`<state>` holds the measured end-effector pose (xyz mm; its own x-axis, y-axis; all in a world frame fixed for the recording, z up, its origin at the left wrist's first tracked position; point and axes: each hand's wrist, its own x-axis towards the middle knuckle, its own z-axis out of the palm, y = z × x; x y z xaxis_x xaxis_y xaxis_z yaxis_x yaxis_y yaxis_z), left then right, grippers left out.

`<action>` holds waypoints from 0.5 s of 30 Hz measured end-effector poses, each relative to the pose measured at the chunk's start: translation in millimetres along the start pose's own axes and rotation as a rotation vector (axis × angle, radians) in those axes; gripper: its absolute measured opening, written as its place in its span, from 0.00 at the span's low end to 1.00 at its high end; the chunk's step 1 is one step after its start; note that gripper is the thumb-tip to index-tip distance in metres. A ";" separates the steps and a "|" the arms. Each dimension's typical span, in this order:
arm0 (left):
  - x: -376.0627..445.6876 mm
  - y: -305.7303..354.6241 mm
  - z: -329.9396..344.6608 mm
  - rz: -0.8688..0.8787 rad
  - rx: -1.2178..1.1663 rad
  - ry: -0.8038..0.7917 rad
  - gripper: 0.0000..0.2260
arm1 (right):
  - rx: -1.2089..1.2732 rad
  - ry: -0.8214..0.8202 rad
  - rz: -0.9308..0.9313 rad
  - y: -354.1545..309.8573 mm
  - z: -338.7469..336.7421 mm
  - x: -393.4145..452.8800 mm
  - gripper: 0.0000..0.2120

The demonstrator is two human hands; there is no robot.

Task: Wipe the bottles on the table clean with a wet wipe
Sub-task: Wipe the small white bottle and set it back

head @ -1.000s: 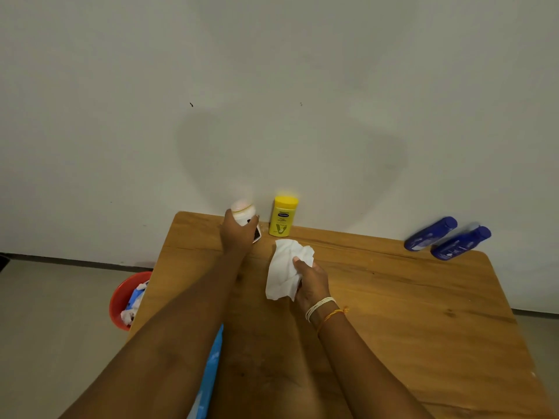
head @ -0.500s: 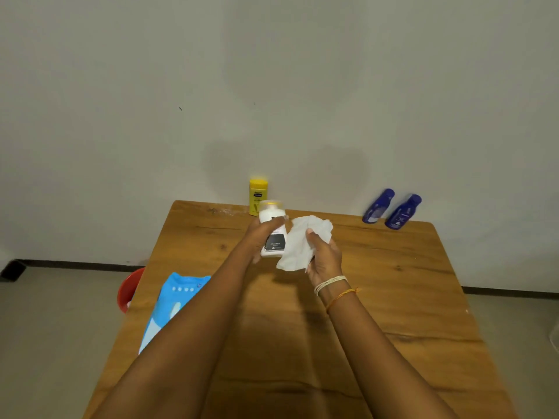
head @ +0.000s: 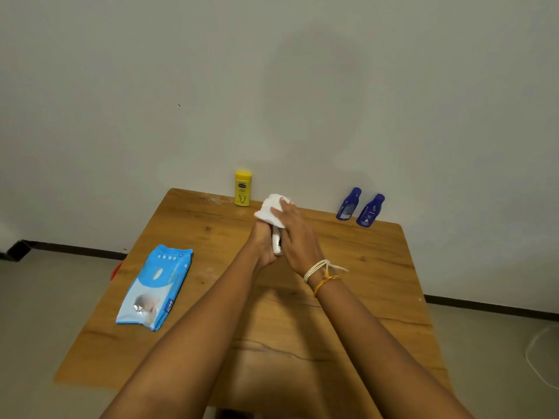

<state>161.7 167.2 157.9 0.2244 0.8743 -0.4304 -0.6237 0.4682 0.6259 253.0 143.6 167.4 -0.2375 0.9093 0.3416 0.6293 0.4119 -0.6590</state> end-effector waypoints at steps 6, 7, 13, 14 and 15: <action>1.3 8.7 -5.3 -0.080 0.032 0.056 0.28 | -0.089 -0.072 -0.214 7.8 0.6 -51.7 0.24; 2.1 11.5 -4.9 -0.076 0.048 0.063 0.28 | -0.114 -0.063 -0.256 13.6 -1.1 -57.3 0.24; 6.9 19.4 -8.5 -0.052 0.066 0.046 0.27 | 0.297 0.291 0.191 7.5 -12.1 -57.5 0.09; 8.7 20.0 -10.5 -0.057 0.078 0.050 0.27 | 0.447 0.463 0.366 4.0 -14.6 -46.5 0.13; 9.6 20.6 -11.9 -0.056 0.097 0.067 0.26 | 0.579 0.610 0.489 1.5 -18.1 -34.6 0.14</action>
<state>142.2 183.8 158.9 0.2048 0.8373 -0.5069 -0.5350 0.5295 0.6584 275.5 111.8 166.7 0.4803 0.8683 0.1241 0.0568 0.1104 -0.9923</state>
